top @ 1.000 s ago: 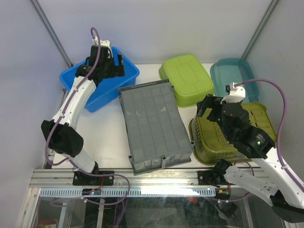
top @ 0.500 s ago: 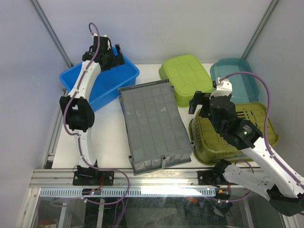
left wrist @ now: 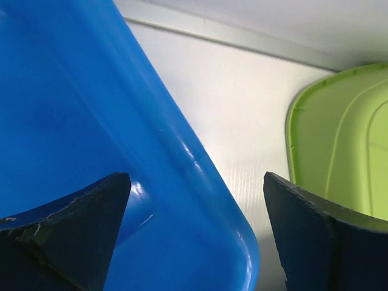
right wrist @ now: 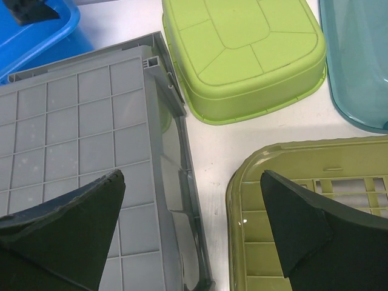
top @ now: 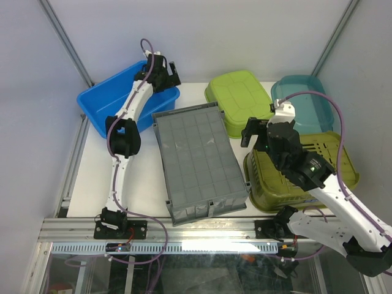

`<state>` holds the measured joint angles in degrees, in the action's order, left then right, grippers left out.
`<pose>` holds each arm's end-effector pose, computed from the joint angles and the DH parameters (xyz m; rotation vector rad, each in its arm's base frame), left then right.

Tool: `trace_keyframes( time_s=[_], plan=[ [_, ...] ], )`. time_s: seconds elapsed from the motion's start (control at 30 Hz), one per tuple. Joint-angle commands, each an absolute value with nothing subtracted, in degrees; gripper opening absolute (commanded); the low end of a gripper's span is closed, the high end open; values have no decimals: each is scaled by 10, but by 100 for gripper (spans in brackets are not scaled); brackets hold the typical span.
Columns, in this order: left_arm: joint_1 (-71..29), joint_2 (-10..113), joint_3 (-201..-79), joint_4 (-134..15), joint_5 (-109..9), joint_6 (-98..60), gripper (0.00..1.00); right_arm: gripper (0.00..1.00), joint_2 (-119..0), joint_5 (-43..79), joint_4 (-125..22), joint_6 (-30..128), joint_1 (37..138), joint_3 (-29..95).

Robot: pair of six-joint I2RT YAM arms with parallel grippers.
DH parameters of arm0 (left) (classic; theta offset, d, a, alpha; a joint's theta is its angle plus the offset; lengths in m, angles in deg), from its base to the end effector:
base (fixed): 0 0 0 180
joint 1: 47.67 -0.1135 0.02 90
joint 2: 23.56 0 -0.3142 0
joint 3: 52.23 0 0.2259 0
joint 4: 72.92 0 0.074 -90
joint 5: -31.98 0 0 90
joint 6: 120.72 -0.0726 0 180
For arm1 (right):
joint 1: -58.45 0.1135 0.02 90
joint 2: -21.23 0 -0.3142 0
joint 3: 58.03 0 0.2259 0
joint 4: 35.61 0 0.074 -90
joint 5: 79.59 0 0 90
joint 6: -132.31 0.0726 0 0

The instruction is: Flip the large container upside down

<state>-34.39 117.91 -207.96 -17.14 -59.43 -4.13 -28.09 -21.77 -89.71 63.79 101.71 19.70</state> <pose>0.5790 -0.1348 0.2677 -0.2813 2.3005 -0.3290 0.1255 0.0650 0.4005 -0.0208 1.9505 0.1784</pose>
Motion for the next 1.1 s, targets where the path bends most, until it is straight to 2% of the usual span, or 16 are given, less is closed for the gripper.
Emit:
trace_keyframes(
  time_s=[0.0,0.17,0.33,0.47,0.67,0.87,1.07],
  plan=[
    [-328,1188,-2095,-202,-605,-60,92,99,-287,-213,-865,633,1017,199],
    [-315,1174,-2081,-205,-616,-92,67,99,-298,-211,-858,629,1002,194],
    [-313,1150,-2066,-208,-611,-103,29,99,-300,-204,-851,626,998,191],
    [-306,1124,-2053,-208,-603,-110,10,99,-296,-201,-854,627,996,192],
    [-281,1039,-2010,-200,-603,-112,0,99,-280,-196,-858,632,994,189],
    [-245,938,-1978,-190,-592,-91,0,99,-261,-183,-863,649,994,184],
    [-239,887,-2032,-208,-480,-55,0,99,-238,-171,-875,668,994,180]
  ],
)
